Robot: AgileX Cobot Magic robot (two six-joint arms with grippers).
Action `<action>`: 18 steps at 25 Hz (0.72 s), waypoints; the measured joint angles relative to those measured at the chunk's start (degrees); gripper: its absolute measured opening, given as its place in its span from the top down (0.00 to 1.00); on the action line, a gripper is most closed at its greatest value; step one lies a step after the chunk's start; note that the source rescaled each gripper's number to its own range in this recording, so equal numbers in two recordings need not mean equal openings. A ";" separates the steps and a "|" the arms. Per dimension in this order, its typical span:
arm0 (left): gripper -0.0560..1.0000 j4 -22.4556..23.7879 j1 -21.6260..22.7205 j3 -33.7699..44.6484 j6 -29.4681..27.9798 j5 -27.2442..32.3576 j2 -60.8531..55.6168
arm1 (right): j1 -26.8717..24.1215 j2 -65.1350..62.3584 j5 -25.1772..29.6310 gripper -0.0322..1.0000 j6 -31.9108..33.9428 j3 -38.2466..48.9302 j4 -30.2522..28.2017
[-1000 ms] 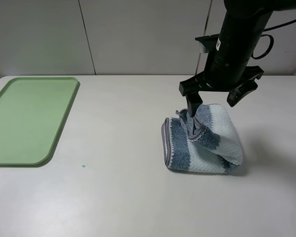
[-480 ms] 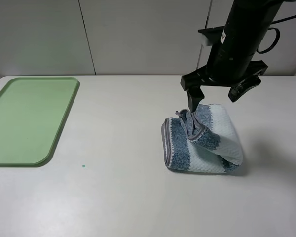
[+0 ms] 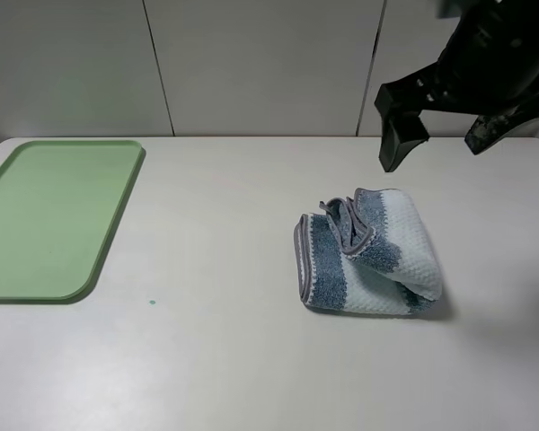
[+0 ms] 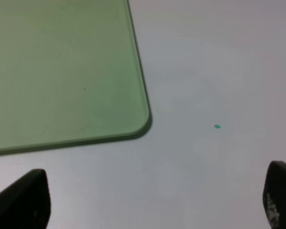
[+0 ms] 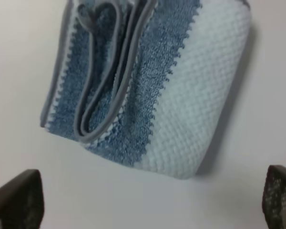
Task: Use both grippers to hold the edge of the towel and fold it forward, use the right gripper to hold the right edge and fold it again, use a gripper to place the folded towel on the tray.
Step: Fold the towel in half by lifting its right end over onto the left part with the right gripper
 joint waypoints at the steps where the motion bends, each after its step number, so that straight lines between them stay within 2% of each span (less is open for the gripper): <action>1: 0.12 0.00 0.00 0.00 0.00 0.00 0.00 | 0.00 -1.35 0.23 0.00 -0.27 0.06 0.07; 10: 0.12 0.00 0.00 0.00 0.05 0.00 0.00 | 0.00 -12.00 0.51 0.00 -4.07 0.70 3.46; 18: 0.12 0.00 0.00 0.00 0.05 0.00 0.00 | 0.00 -20.96 0.57 0.00 -4.52 8.16 4.26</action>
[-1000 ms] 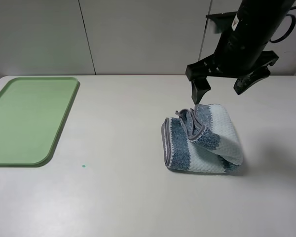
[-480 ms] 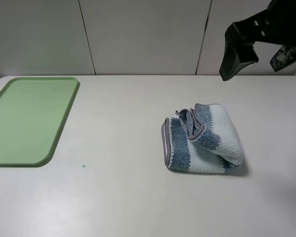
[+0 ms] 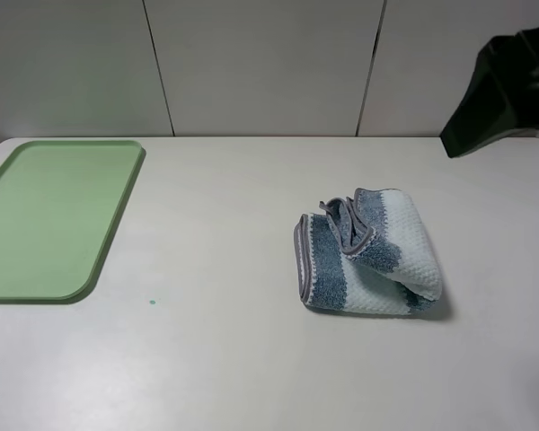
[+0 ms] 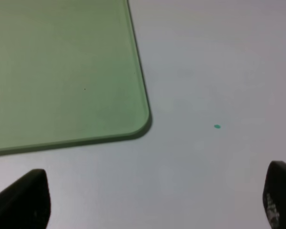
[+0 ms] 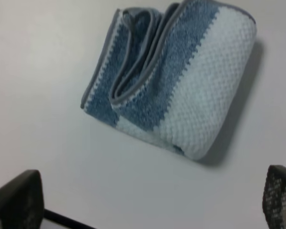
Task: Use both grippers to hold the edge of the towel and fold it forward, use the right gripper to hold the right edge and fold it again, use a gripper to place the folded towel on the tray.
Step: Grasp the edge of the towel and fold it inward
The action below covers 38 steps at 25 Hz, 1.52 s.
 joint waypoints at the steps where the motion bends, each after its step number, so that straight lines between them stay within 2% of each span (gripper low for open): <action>1: 0.12 0.00 0.00 0.00 0.00 0.00 0.00 | 0.00 -1.31 0.06 0.00 -0.05 0.75 0.00; 9: 0.12 0.00 0.00 0.00 0.00 0.00 0.00 | 0.00 -12.54 0.10 0.00 -0.16 8.32 0.00; 17: 0.12 0.00 0.00 0.00 0.00 0.00 0.00 | -0.49 -25.89 0.17 0.00 -0.22 19.76 -0.46; 20: 0.12 0.00 0.00 0.00 0.00 0.00 0.00 | -4.88 -32.25 -0.23 0.00 -0.22 23.22 -0.80; 23: 0.12 0.00 0.00 0.00 0.00 0.00 0.00 | -11.42 -39.32 -3.43 0.00 -0.78 26.25 -1.26; 28: 0.12 0.00 0.00 0.00 0.00 0.00 0.00 | -21.36 -48.90 -8.75 0.00 -5.35 30.95 -1.30; 31: 0.12 0.00 0.00 0.00 0.00 0.00 0.00 | -26.12 -53.47 -9.15 0.00 -7.34 33.22 -1.30; 35: 0.12 0.00 0.00 0.00 0.00 0.00 0.00 | -31.21 -59.58 -9.36 0.00 -8.61 36.22 -1.47; 38: 0.12 0.00 0.00 0.00 0.00 0.00 0.00 | -32.82 -62.13 -10.47 0.00 -8.65 36.99 -1.53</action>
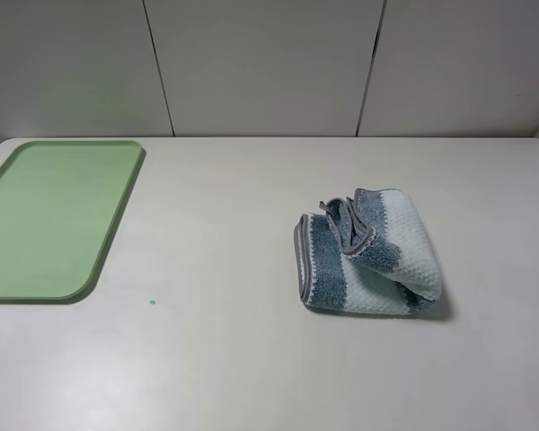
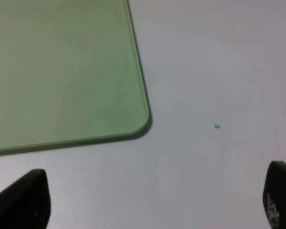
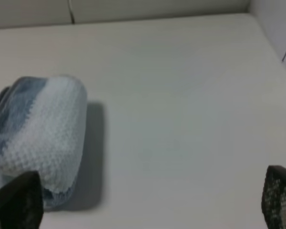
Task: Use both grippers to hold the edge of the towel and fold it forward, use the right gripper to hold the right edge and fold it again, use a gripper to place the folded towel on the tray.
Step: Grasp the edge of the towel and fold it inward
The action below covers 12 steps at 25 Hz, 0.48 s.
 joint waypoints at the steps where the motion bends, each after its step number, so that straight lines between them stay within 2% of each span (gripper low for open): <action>1: 0.12 0.00 0.00 0.00 0.00 0.00 0.00 | 0.01 -0.06 -0.07 0.00 -0.13 0.06 0.00; 12: 0.12 0.00 0.00 0.00 0.00 0.00 0.00 | -0.01 -0.25 -0.83 0.00 -0.14 0.12 0.00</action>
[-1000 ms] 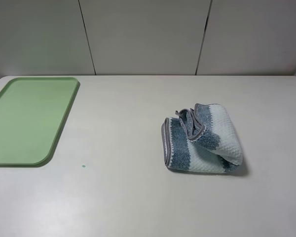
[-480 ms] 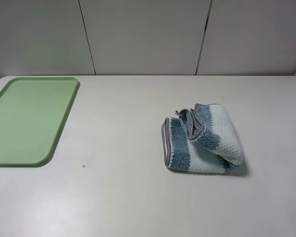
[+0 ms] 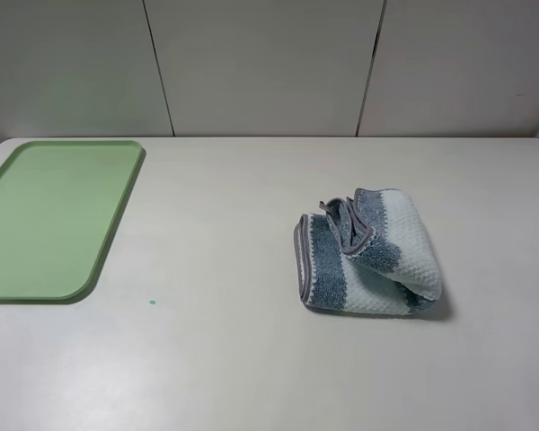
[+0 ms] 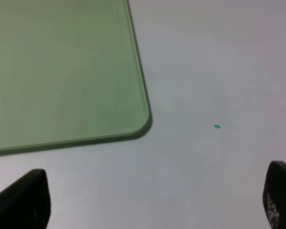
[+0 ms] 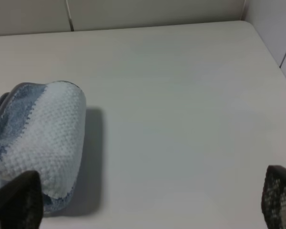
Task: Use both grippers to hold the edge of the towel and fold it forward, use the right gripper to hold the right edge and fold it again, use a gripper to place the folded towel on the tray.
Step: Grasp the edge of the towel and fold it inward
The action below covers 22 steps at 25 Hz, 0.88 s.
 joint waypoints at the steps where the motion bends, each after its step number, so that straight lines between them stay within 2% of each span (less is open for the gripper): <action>1: 0.12 0.00 0.00 0.00 0.00 0.00 0.00 | 0.00 0.00 0.00 0.00 0.00 0.00 0.00; 22: 0.12 0.00 0.00 0.00 0.00 0.00 0.00 | 0.00 0.00 -0.05 0.00 0.00 0.00 0.00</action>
